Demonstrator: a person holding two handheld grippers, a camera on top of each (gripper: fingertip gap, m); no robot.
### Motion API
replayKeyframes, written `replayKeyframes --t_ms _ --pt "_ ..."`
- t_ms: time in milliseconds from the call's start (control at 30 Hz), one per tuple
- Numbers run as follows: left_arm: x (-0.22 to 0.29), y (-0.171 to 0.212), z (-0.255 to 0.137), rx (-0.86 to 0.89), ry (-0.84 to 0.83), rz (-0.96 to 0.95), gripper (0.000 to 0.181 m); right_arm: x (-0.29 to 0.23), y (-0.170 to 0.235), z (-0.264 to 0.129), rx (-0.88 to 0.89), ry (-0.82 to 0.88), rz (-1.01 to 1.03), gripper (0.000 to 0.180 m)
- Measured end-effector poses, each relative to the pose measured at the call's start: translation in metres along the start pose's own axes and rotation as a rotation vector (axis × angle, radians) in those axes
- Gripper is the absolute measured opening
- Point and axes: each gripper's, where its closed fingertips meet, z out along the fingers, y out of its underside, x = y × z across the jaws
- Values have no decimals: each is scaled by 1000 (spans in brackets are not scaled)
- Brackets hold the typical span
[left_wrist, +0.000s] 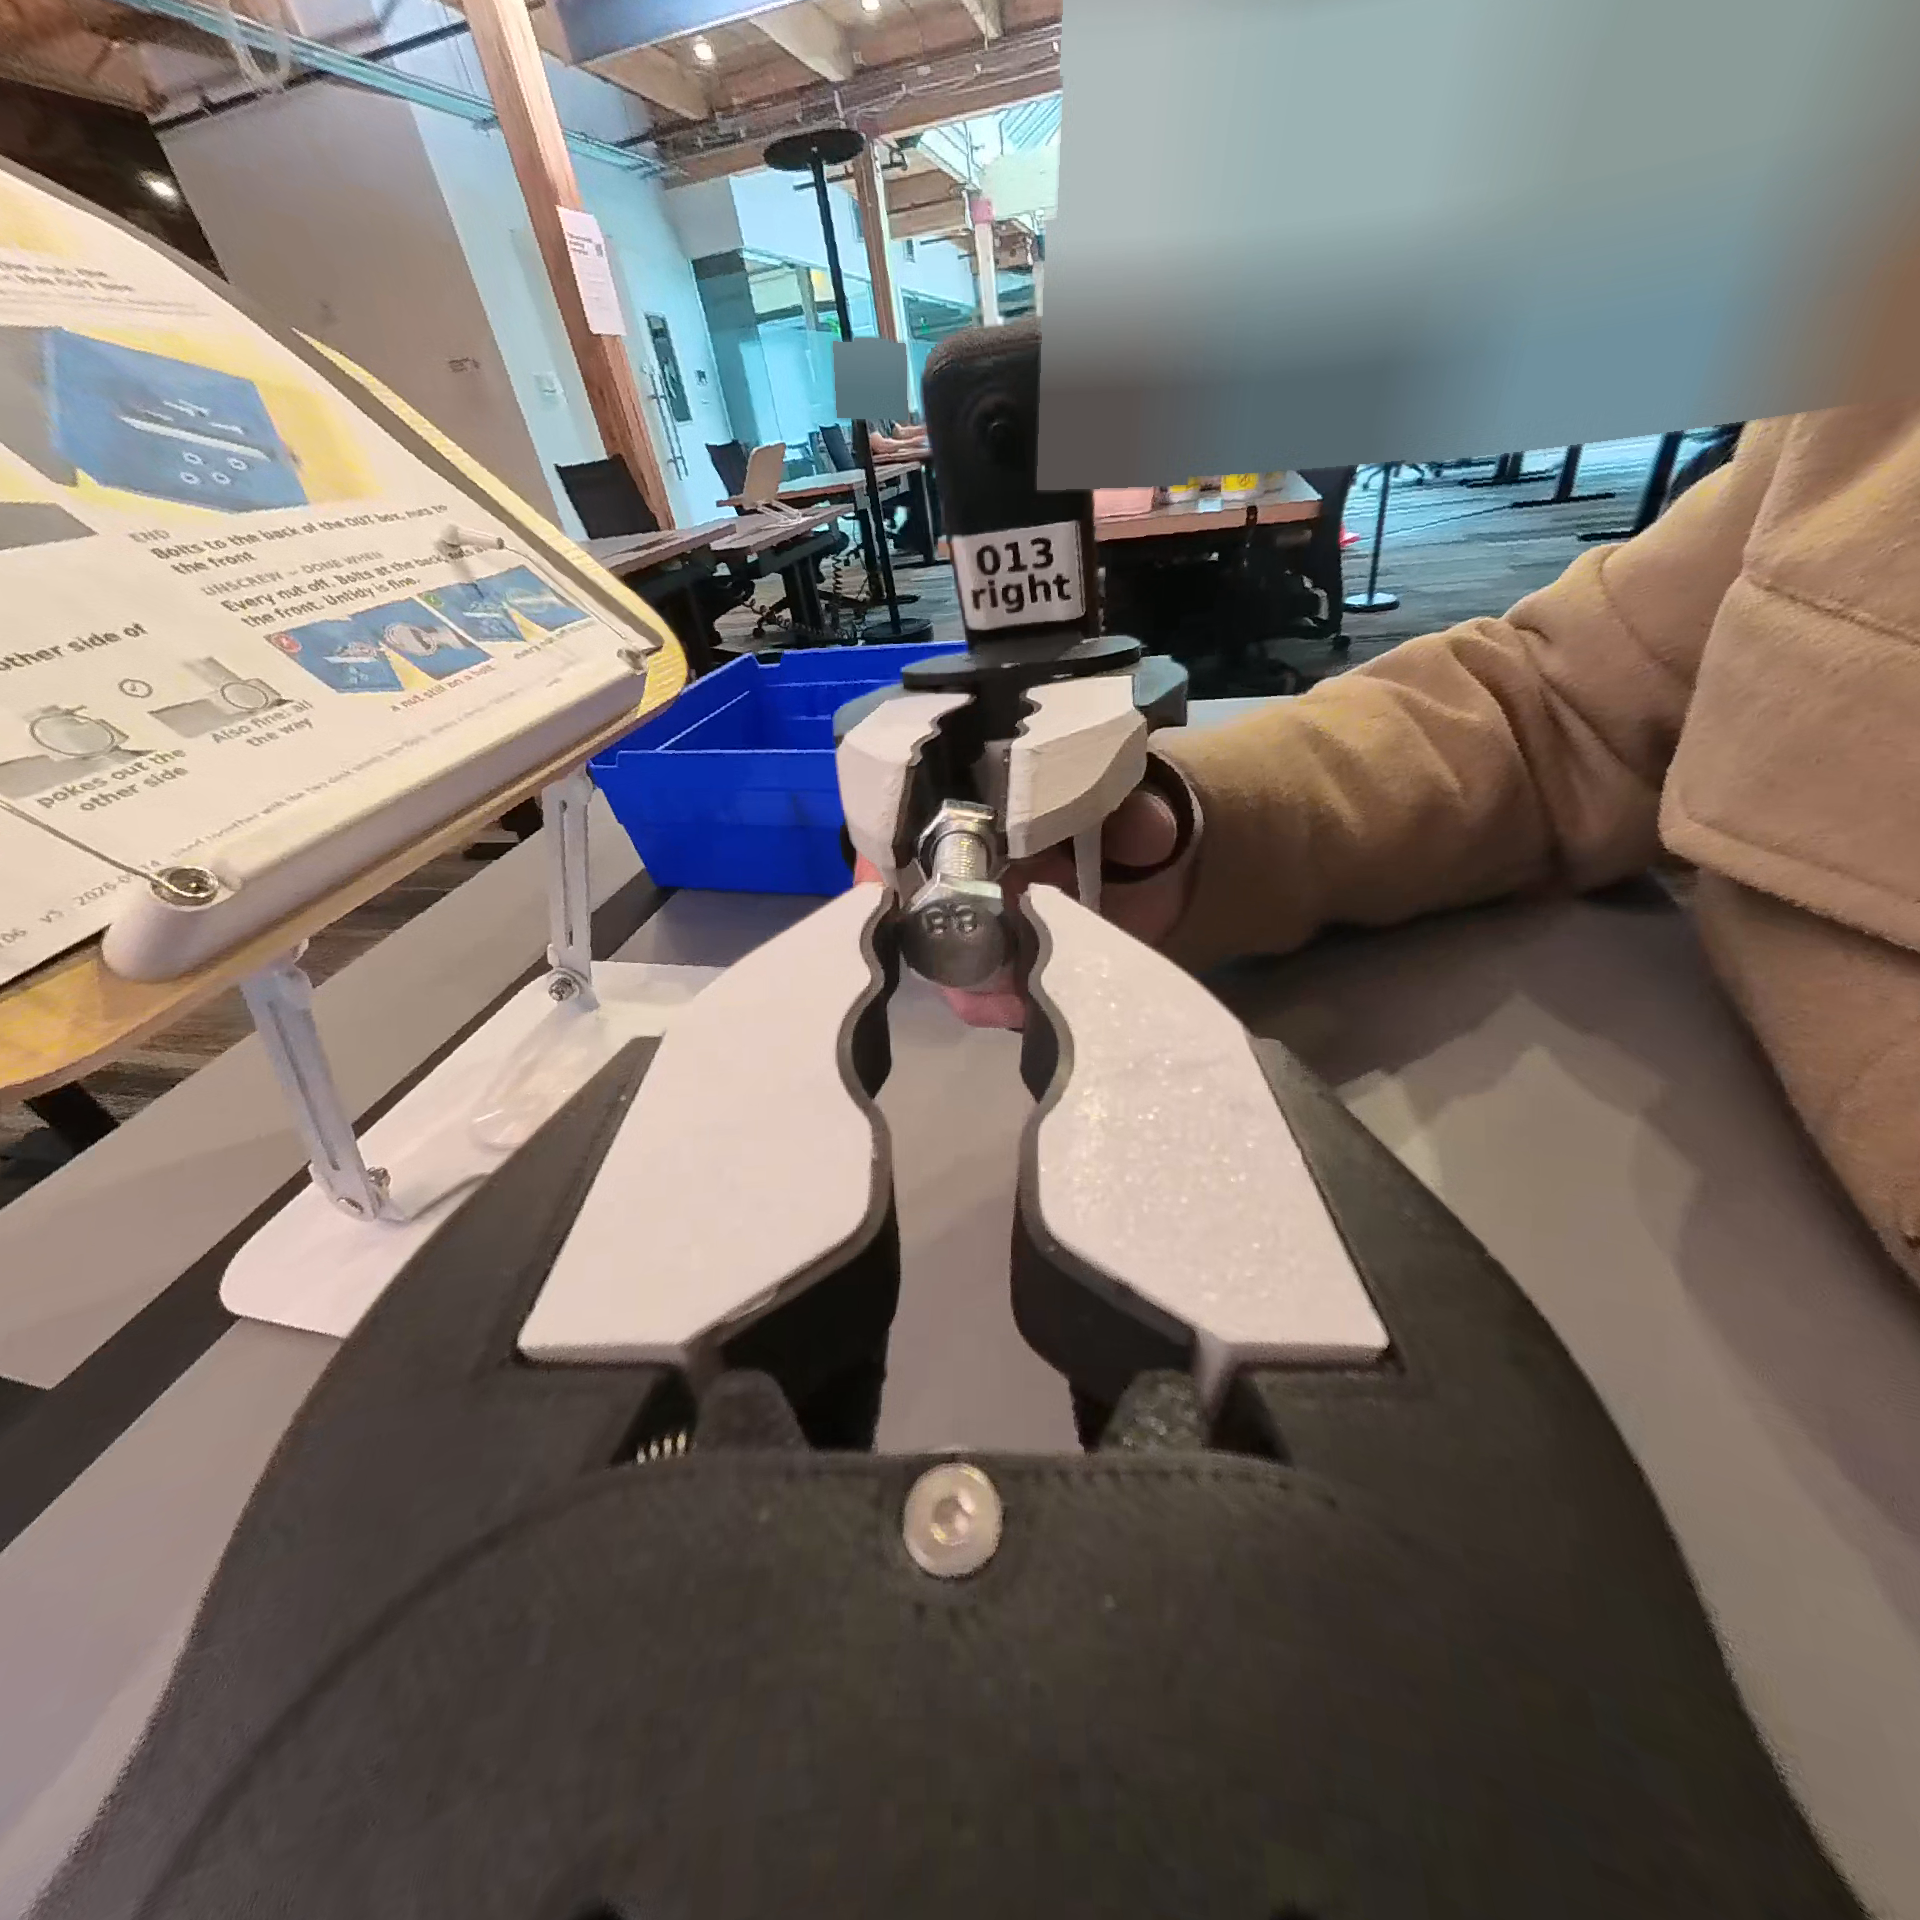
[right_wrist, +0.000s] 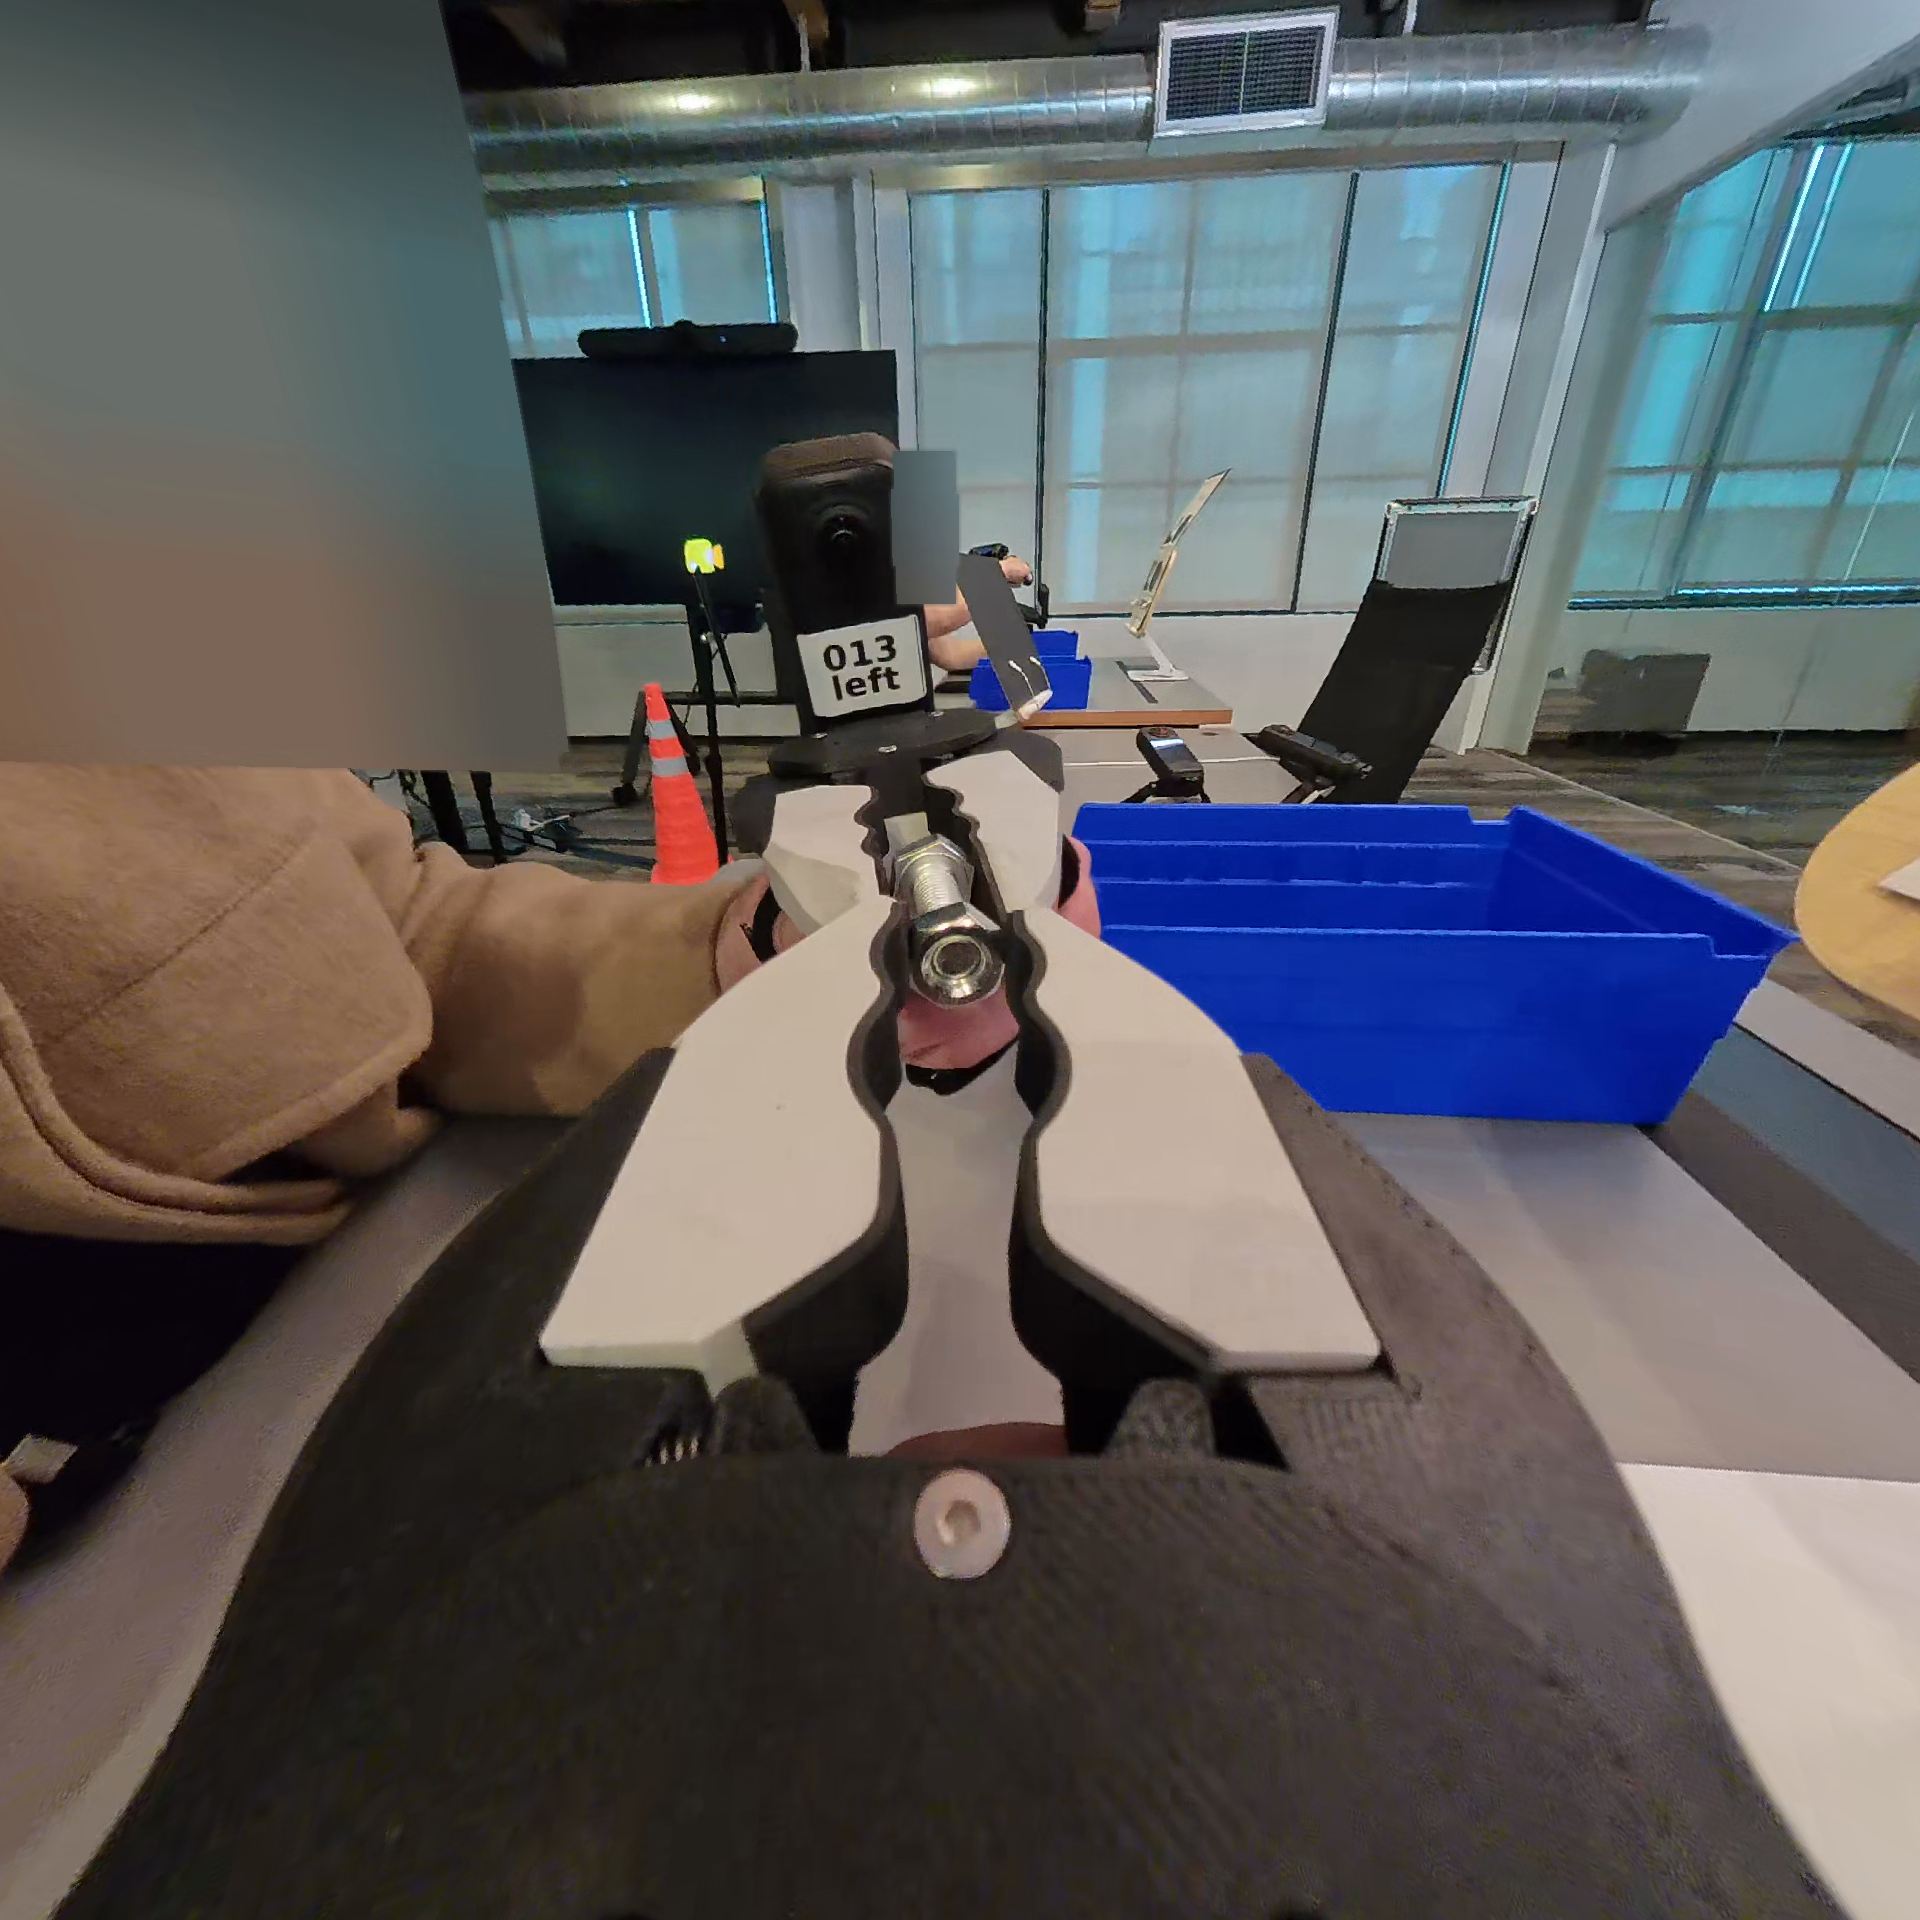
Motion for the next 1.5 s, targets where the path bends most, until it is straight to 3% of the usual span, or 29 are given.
replayKeyframes --t_ms 200,500,867,1200,1333,1500 --pt "2 -1 -1 0 43 -89 18 -1 3 1 -21 12 -61 18" --pt "6 0 -1 76 250 -510 18 -4 4 0 -203 182 -663 17" --pt "5 2 -3 123 322 -619 18 -4 9 2 -341 278 -1060 18" --pt "4 4 -2 159 359 -662 20 -4 10 1 -309 264 -966 17" --pt "6 4 1 143 351 -627 42 -2 12 0 -290 253 -881 17" --pt "2 7 3 95 244 -465 48 0 11 0 -234 214 -685 18"
